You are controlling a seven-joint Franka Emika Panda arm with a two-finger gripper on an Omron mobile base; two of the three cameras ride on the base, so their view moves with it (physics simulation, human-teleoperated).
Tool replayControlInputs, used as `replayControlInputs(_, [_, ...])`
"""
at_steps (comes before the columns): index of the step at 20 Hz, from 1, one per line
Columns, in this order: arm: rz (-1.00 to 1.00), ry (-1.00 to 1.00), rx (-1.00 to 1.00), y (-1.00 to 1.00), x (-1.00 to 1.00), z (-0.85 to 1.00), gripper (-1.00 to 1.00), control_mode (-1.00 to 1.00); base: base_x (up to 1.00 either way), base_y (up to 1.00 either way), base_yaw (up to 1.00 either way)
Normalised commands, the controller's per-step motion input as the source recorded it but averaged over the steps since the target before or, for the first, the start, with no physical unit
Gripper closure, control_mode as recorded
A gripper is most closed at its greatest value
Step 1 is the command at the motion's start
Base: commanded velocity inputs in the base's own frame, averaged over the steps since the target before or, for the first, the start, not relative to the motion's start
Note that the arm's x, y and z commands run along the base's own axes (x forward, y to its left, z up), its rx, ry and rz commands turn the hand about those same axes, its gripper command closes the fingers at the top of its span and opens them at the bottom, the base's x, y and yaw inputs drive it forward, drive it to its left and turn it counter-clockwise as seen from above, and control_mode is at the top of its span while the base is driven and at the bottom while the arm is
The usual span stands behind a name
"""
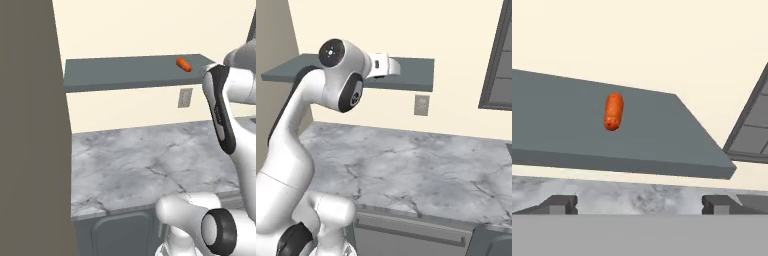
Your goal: Pick the carrot from the counter and place it in the cabinet.
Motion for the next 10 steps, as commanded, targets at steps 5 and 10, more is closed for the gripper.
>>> replayControlInputs(5, [0.00, -0.05, 0.00, 0.00, -1.00, 0.05, -1.00, -1.00, 0.00, 0.00, 0.00])
replayControlInputs(10, [0.00, 0.00, 0.00, 0.01, -1.00, 0.02, -1.00, -1.00, 0.00, 0.00, 0.00])
